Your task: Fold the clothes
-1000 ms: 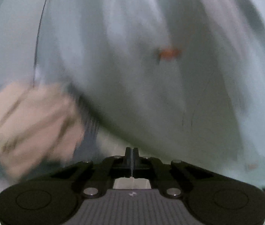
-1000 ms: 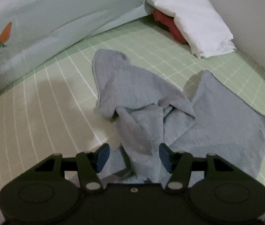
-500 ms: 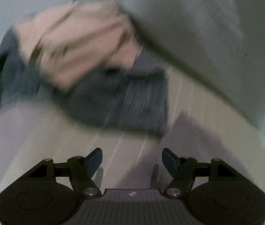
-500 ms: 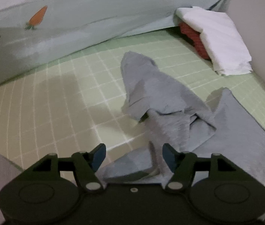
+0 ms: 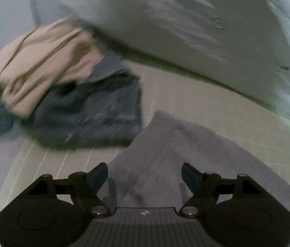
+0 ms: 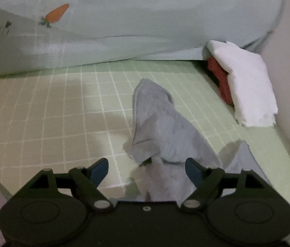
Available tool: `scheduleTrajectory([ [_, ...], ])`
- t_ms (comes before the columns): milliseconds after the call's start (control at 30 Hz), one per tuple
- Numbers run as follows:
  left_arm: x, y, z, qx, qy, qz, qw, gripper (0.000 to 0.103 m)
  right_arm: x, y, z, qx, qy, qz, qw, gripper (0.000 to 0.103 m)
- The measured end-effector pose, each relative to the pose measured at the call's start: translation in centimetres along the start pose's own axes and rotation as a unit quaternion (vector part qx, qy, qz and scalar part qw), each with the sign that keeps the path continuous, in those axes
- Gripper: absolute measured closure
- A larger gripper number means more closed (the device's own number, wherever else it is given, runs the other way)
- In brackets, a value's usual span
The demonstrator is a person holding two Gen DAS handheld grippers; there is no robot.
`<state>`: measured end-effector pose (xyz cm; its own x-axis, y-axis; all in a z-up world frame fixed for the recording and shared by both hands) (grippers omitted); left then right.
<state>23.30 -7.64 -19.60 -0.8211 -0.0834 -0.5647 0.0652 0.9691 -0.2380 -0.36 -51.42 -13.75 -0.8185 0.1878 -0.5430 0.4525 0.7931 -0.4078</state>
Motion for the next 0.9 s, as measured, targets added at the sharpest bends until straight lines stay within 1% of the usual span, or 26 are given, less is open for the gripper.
scheduleTrajectory([
  [33,-0.3,-0.6,0.5,0.001,0.003,0.008,1.0000,0.019,-0.2,-0.1,0.5,0.002,0.000,-0.008,1.000,0.020],
  [100,-0.9,-1.4,2.0,-0.001,0.014,0.013,0.9998,0.019,-0.5,0.0,1.8,0.000,0.005,-0.028,1.000,0.020],
  [167,-1.4,-1.4,3.5,-0.016,0.023,0.006,0.9996,0.019,-0.7,0.0,3.0,-0.003,0.012,-0.044,0.999,0.020],
  [200,-1.7,-1.3,4.3,-0.025,0.026,0.002,0.9994,0.019,-0.8,-0.1,3.6,-0.003,0.016,-0.048,0.999,0.023],
  [267,-2.2,-1.3,5.4,-0.030,0.030,-0.005,0.9991,0.019,-0.8,-0.3,4.4,-0.006,0.020,-0.054,0.998,0.037],
  [333,-2.2,-1.5,6.4,-0.028,0.041,-0.006,0.9987,0.022,-0.9,-0.7,4.7,-0.013,0.016,-0.056,0.998,0.073],
  [367,-2.1,-1.6,6.8,-0.025,0.047,-0.003,0.9986,0.026,-1.1,-1.1,4.9,-0.015,0.014,-0.053,0.998,0.082],
  [400,-2.1,-1.8,7.0,-0.031,0.045,0.006,0.9985,0.029,-1.3,-1.7,5.0,-0.015,0.008,-0.044,0.999,0.100],
  [467,-2.0,-2.0,7.3,-0.049,0.040,0.028,0.9976,0.047,-1.7,-3.4,4.9,-0.013,-0.001,-0.009,1.000,0.100],
  [500,-1.9,-2.1,7.4,-0.060,0.037,0.041,0.9967,0.048,-2.0,-4.4,4.8,-0.013,-0.006,0.009,1.000,0.101],
  [533,-1.7,-2.2,7.4,-0.062,0.034,0.052,0.9961,0.053,-2.2,-5.4,4.7,-0.014,-0.011,0.028,0.999,0.101],
  [600,-1.6,-2.2,7.2,-0.066,0.027,0.067,0.9952,0.071,-2.6,-7.2,4.6,-0.008,-0.017,0.059,0.998,0.101],
  [633,-1.7,-2.3,7.0,-0.061,0.026,0.069,0.9954,0.086,-2.8,-8.1,4.5,-0.004,-0.020,0.075,0.997,0.101],
  [667,-1.8,-2.4,6.7,-0.056,0.025,0.071,0.9956,0.089,-2.9,-9.0,4.3,-0.001,-0.023,0.091,0.996,0.101],
  [733,-2.9,-2.7,5.4,-0.047,0.003,0.066,0.9967,0.092,-3.7,-11.0,4.0,-0.002,-0.037,0.127,0.991,0.101],
  [800,-4.6,-2.8,3.8,-0.038,-0.027,0.054,0.9975,0.093,-4.9,-13.0,3.9,0.011,-0.050,0.144,0.988,0.101],
  [900,-8.0,-1.8,1.7,-0.039,-0.081,0.014,0.9958,0.093,-7.4,-16.5,4.5,0.036,-0.069,0.174,0.982,0.101],
])
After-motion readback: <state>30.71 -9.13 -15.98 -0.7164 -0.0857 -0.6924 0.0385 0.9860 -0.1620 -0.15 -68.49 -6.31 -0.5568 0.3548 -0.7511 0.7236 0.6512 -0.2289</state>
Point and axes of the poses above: each gripper's, at about its wrist camera, not at the fingertips, and z roughly the way its jaws point, y to its left, x to its underside, the point moved 10 cm from there along z, roughly the way its jaws point, and after that the axes turned 15 degrees about -z, right-handed, at the moved point
